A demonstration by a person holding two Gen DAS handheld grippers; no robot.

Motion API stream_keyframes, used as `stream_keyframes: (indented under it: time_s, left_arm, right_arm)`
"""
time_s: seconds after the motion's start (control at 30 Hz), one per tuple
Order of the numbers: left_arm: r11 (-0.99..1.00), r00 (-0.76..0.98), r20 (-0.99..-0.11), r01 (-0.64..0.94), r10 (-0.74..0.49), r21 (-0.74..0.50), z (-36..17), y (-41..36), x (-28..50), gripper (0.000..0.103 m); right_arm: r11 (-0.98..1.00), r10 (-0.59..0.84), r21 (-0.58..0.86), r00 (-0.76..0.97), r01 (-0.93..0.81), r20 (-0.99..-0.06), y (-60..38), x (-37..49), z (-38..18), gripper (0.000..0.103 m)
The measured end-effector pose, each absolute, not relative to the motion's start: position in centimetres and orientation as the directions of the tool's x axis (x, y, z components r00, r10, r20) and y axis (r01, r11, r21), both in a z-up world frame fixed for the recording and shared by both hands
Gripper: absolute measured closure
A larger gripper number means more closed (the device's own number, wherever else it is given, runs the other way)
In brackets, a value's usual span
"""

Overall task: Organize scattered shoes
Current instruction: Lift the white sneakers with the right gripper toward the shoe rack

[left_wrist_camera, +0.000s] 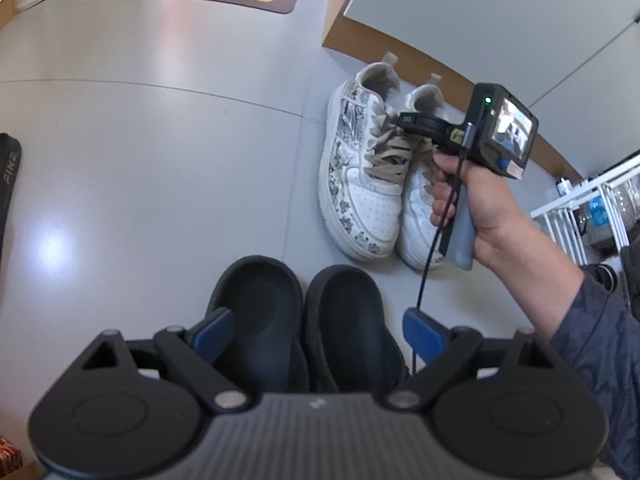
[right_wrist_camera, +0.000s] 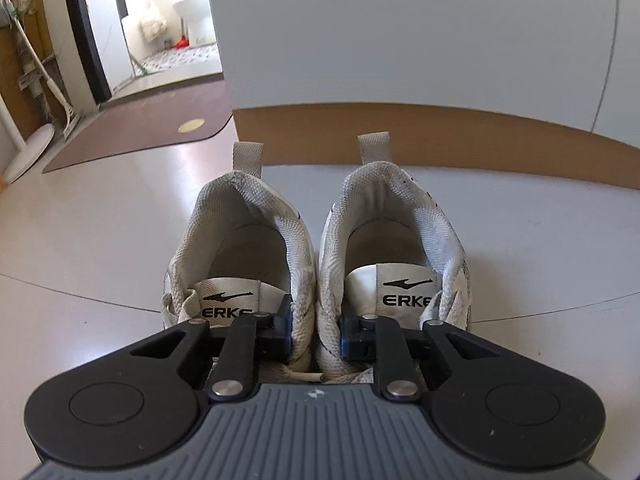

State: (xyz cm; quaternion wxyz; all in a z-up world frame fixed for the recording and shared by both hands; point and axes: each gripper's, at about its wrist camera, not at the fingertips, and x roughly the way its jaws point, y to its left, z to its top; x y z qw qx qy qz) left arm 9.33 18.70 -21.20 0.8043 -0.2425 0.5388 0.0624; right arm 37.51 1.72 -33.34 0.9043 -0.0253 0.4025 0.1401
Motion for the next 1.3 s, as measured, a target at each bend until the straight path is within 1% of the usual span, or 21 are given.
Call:
stream_keyframes:
  time_s: [0.2,0.3,0.33,0.47,0.6,0.7,0.87,0.97,1.0,1.13,1.3]
  left_arm:
    - [0.883,0.407,-0.901,-0.352,-0.154,-0.31,-21.1,18.6,9.4,0.01]
    - [0.881,0.408,-0.91,-0.401,-0.073,-0.251,-20.9,19.0,8.9,0.01]
    - [0.88,0.409,-0.91,-0.402,-0.073,-0.252,-20.9,18.9,9.0,0.01]
    - [0.892,0.415,-0.902,-0.357,-0.114,-0.277,-20.6,17.0,9.6,0.011]
    - [0.9,0.433,-0.895,-0.339,-0.107,-0.272,-19.7,15.7,10.3,0.011]
    - [0.925,0.446,-0.888,-0.283,-0.109,-0.255,-18.3,13.6,11.1,0.011]
    - [0.928,0.447,-0.879,-0.232,-0.165,-0.292,-16.9,11.7,11.7,0.011]
    - [0.938,0.454,-0.876,-0.205,-0.163,-0.28,-14.9,10.7,12.3,0.011]
    - [0.948,0.45,-0.879,-0.182,-0.155,-0.26,-13.6,9.8,12.5,0.011]
    - [0.962,0.418,-0.888,-0.1,-0.192,-0.255,-10.8,7.7,13.2,0.011]
    - [0.973,0.45,-0.875,-0.054,-0.177,-0.225,-6.3,5.7,13.7,0.011]
  right_arm:
    - [0.958,0.243,0.06,0.68,-0.281,-0.691,1.1,36.3,-32.0,0.082]
    - [0.957,0.256,0.075,0.69,-0.282,-0.677,0.6,36.1,-30.8,0.082]
    - [0.957,0.26,0.081,0.697,-0.279,-0.669,0.3,35.9,-30.1,0.082]
    - [0.954,0.274,0.082,0.721,-0.29,-0.637,-1.0,34.7,-28.2,0.082]
    - [0.951,0.275,0.057,0.742,-0.305,-0.611,-2.7,33.1,-25.5,0.082]
    - [0.952,0.265,0.032,0.763,-0.306,-0.59,-4.3,32.2,-22.9,0.082]
    - [0.96,0.23,-0.002,0.796,-0.278,-0.56,-7.0,31.2,-18.3,0.082]
    - [0.966,0.207,-0.021,0.818,-0.258,-0.536,-9.2,29.9,-14.6,0.082]
    - [0.967,0.201,-0.028,0.825,-0.254,-0.528,-9.8,29.3,-13.5,0.083]
    - [0.976,0.163,-0.045,0.854,-0.212,-0.493,-12.2,27.3,-9.0,0.082]
    - [0.989,0.12,-0.021,0.882,-0.145,-0.456,-15.6,24.9,-4.7,0.083]
